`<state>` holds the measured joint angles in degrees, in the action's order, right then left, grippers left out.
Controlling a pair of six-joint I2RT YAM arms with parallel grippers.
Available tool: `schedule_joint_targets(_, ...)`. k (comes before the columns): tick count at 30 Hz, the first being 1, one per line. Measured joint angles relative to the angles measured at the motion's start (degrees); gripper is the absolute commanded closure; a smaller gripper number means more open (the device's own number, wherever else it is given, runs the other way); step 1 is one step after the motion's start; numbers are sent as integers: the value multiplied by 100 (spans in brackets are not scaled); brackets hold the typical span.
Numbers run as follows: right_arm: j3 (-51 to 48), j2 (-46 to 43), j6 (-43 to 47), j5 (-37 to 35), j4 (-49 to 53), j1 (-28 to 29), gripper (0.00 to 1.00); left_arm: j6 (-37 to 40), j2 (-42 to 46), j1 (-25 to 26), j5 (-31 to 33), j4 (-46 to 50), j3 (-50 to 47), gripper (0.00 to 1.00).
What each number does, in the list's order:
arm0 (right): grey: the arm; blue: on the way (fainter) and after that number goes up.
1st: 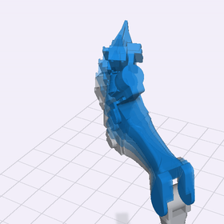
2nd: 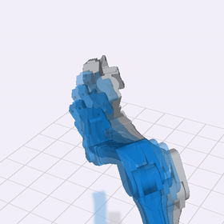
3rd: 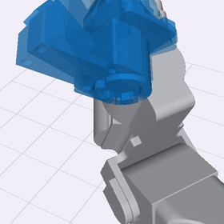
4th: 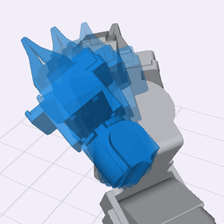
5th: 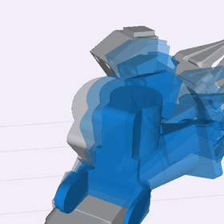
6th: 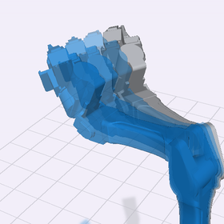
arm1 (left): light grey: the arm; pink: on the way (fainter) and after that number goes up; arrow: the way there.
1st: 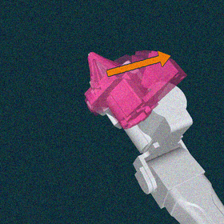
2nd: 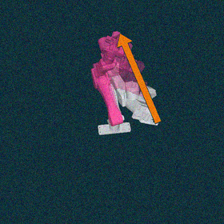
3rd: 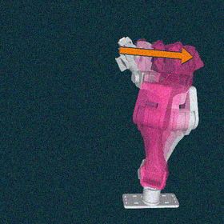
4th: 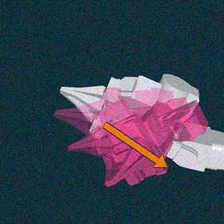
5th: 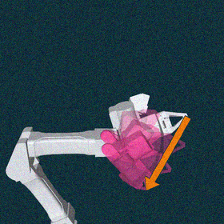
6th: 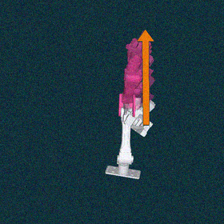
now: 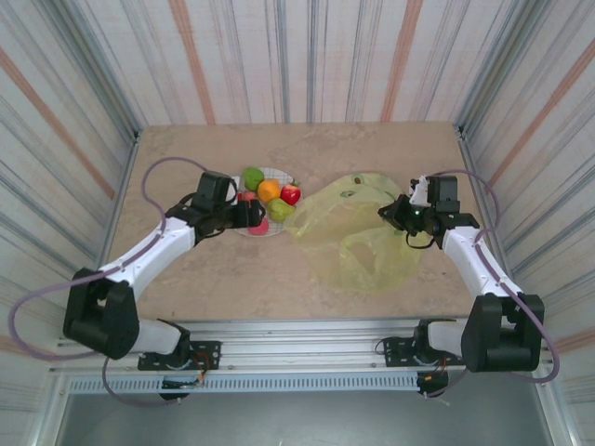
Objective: Place the fruits into the plastic bag
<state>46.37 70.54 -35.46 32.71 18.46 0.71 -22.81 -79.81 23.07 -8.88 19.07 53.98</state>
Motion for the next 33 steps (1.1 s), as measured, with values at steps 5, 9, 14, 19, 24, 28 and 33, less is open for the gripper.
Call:
schedule_joint_targets(5, 0, 42, 0, 31, -42, -11, 100, -133, -610, 70, 0, 35, 0, 13)
schedule_joint_targets(9, 0, 83, 0, 39, -46, -11, 100, -149, -1091, 114, 2, 37, 76, 14)
schedule_joint_targets(14, 0, 83, 0, 55, -48, -48, 100, -146, -1497, 133, 48, 13, 256, 14)
schedule_joint_targets(19, 0, 83, 0, 57, -48, -48, 100, -142, -1711, 144, 129, -52, 450, 14)
schedule_joint_targets(24, 0, 83, 0, 59, -48, -48, 100, -109, -1856, 181, 214, -127, 601, 16)
schedule_joint_targets(28, 0, 83, 0, 57, -48, -48, 100, -63, -1978, 208, 334, -131, 667, 17)
schedule_joint_targets(33, 0, 83, 0, 59, -50, -61, 100, 13, -2083, 221, 437, -136, 721, 23)
